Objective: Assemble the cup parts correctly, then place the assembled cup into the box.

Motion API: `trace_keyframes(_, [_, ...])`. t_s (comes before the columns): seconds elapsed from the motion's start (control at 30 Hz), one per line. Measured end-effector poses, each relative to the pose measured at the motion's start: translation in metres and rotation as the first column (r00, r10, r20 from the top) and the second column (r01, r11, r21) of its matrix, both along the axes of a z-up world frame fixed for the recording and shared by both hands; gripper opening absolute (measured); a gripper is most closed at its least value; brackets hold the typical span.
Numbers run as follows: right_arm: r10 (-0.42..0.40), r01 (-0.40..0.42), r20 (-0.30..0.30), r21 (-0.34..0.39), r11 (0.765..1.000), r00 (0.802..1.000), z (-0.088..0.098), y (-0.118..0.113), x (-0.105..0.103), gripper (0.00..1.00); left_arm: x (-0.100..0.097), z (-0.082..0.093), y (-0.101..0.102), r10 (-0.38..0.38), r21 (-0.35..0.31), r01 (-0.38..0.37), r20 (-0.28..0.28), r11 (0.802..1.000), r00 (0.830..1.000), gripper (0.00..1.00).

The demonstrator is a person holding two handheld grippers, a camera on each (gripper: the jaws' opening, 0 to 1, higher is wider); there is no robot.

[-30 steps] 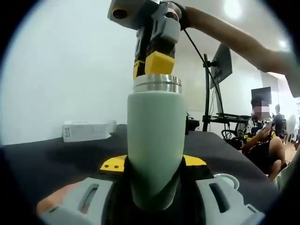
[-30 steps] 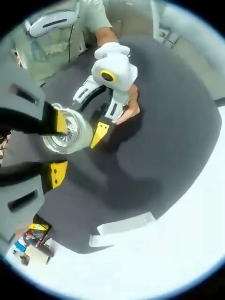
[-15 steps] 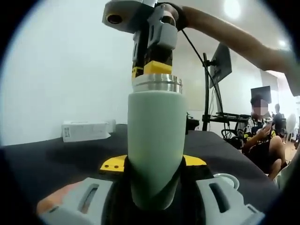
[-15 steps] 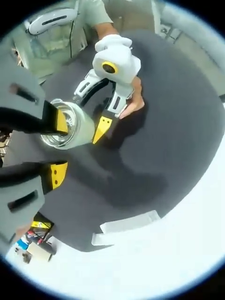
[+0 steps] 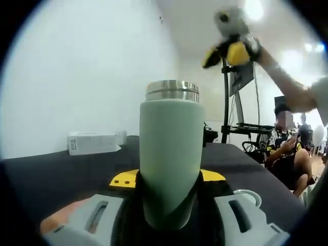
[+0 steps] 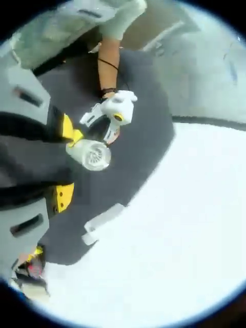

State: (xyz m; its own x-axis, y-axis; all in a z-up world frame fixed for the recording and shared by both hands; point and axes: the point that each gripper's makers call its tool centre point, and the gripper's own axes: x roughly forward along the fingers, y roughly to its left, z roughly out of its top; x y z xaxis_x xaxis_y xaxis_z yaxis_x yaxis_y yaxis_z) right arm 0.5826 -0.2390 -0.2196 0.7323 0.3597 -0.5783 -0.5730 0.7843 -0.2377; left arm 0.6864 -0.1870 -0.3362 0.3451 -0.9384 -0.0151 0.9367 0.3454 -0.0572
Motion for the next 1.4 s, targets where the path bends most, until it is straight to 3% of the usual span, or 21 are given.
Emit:
trace_keyframes(0.03, [-0.035, 0.033, 0.059, 0.035, 0.999, 0.998, -0.008, -0.006, -0.008, 0.38, 0.0, 0.0, 0.0, 0.001, -0.001, -0.001, -0.002, 1.0, 1.0, 0.39])
trace_keyframes(0.1, [-0.081, 0.068, 0.085, 0.15, 0.986, 0.993, -0.035, -0.003, -0.029, 0.37, 0.0, 0.0, 0.0, 0.002, -0.001, -0.002, -0.003, 1.0, 1.0, 0.39])
trace_keyframes(0.17, [-0.104, 0.083, 0.071, 0.257, 0.963, 0.992, -0.061, 0.005, -0.049, 0.37, 0.0, 0.0, -0.001, 0.003, -0.002, -0.003, -0.004, 1.0, 1.0, 0.39])
trace_keyframes(0.23, [-0.152, 0.093, 0.133, 0.37, 0.924, 0.979, -0.07, 0.011, -0.056, 0.38, 0.0, 0.0, -0.001, 0.003, -0.003, -0.003, -0.004, 1.0, 1.0, 0.39])
trace_keyframes(0.27, [-0.155, 0.084, 0.154, 0.387, 0.918, 0.976, -0.073, 0.013, -0.059, 0.39, 0.0, 0.0, 0.0, 0.003, -0.002, -0.003, -0.005, 1.0, 1.0, 0.39])
trace_keyframes(0.3, [-0.195, 0.082, 0.23, 0.426, 0.901, 0.953, -0.075, 0.012, -0.058, 0.4, 0.0, 0.0, -0.001, 0.002, -0.003, -0.002, -0.005, 1.0, 1.0, 0.39])
trace_keyframes(0.37, [-0.209, 0.094, 0.215, 0.449, 0.889, 0.954, -0.094, 0.015, -0.063, 0.41, -0.001, 0.0, 0.0, 0.003, -0.004, -0.003, -0.006, 1.0, 1.0, 0.39])
trace_keyframes(0.4, [-0.223, 0.103, 0.199, 0.479, 0.872, 0.954, -0.102, 0.019, -0.063, 0.42, 0.0, 0.0, 0.0, 0.003, -0.003, -0.003, -0.006, 1.0, 1.0, 0.39])
trace_keyframes(0.47, [-0.225, 0.129, 0.156, 0.466, 0.876, 0.962, -0.124, 0.023, -0.062, 0.45, 0.0, 0.0, 0.0, 0.003, -0.005, -0.003, -0.008, 1.0, 1.0, 0.39])
trace_keyframes(0.5, [-0.227, 0.153, 0.135, 0.414, 0.897, 0.965, -0.138, 0.022, -0.061, 0.46, 0.0, 0.0, 0.0, 0.003, -0.006, -0.003, -0.008, 1.0, 1.0, 0.39])
trace_keyframes(0.53, [-0.235, 0.163, 0.156, 0.376, 0.912, 0.959, -0.144, 0.02, -0.057, 0.46, 0.0, 0.0, 0.0, 0.003, -0.006, -0.003, -0.007, 1.0, 1.0, 0.39])
trace_keyframes(0.7, [-0.261, 0.202, 0.094, 0.407, 0.891, 0.961, -0.162, 0.028, -0.035, 0.51, -0.001, 0.0, 0.0, 0.004, -0.005, -0.004, -0.008, 1.0, 1.0, 0.39])
trace_keyframes(1.1, [-0.257, 0.21, 0.096, 0.35, 0.913, 0.962, -0.179, 0.038, -0.017, 0.49, 0.001, 0.0, 0.001, 0.004, -0.003, -0.004, -0.006, 1.0, 1.0, 0.39])
trace_keyframes(1.2, [-0.27, 0.217, 0.113, 0.344, 0.914, 0.956, -0.182, 0.034, -0.018, 0.42, 0.001, 0.0, 0.002, 0.004, -0.002, -0.004, -0.006, 1.0, 1.0, 0.39])
trace_keyframes(1.4, [-0.278, 0.21, 0.141, 0.368, 0.906, 0.95, -0.18, 0.033, -0.019, 0.41, 0.001, -0.001, 0.002, 0.005, 0.004, -0.005, 0.001, 1.0, 1.0, 0.43])
